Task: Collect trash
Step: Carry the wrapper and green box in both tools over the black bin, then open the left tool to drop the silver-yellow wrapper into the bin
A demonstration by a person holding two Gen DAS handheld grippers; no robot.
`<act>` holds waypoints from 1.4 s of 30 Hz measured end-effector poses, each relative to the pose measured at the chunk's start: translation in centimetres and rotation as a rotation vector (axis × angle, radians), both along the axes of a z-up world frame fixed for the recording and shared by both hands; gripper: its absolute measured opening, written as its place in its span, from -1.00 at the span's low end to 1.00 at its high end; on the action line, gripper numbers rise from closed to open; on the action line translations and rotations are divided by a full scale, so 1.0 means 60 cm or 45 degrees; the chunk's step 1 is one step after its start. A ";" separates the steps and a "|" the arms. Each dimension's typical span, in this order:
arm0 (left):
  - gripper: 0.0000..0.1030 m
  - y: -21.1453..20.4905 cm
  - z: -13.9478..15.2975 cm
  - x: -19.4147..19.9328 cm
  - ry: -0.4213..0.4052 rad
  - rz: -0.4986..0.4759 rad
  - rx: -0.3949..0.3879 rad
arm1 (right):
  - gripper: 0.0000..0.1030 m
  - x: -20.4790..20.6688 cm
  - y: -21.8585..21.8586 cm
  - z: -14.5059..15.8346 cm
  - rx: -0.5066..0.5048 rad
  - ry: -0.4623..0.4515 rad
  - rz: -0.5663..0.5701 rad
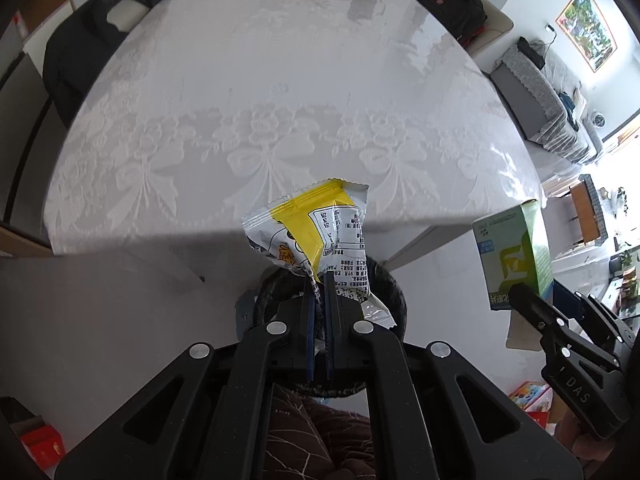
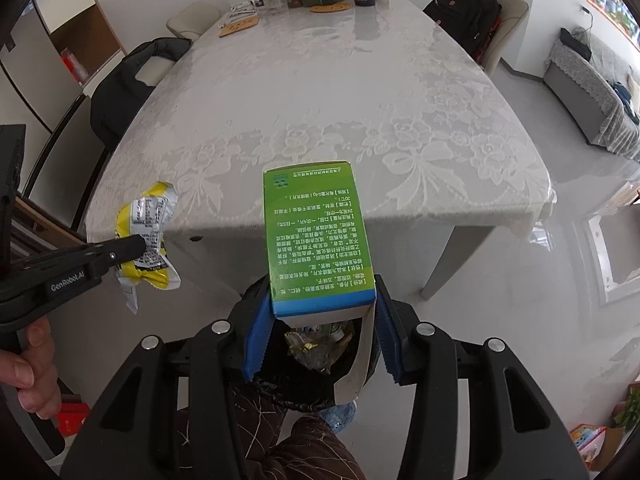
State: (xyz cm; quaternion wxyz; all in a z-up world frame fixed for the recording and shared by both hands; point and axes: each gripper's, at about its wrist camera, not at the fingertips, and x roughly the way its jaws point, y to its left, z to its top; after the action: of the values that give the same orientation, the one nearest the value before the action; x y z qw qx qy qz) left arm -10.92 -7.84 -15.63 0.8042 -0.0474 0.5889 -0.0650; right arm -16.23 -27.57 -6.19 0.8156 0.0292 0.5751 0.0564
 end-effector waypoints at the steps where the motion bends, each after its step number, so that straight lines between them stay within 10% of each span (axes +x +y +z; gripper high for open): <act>1: -0.96 0.000 -0.004 -0.005 0.002 -0.002 0.000 | -0.14 -0.006 0.001 -0.003 0.002 0.004 0.001; 34: -0.92 -0.108 -0.227 -0.057 0.210 -0.127 0.011 | -0.15 -0.106 -0.099 -0.129 -0.090 0.207 -0.124; 42: -0.28 -0.130 -0.221 -0.061 0.155 -0.153 0.026 | -0.14 -0.089 -0.106 -0.130 -0.093 0.198 -0.156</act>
State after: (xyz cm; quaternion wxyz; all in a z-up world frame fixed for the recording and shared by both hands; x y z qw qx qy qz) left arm -14.58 -15.65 -28.89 0.7620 -0.0075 0.6391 -0.1041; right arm -21.58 -33.96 -13.97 0.7710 0.0387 0.6355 -0.0171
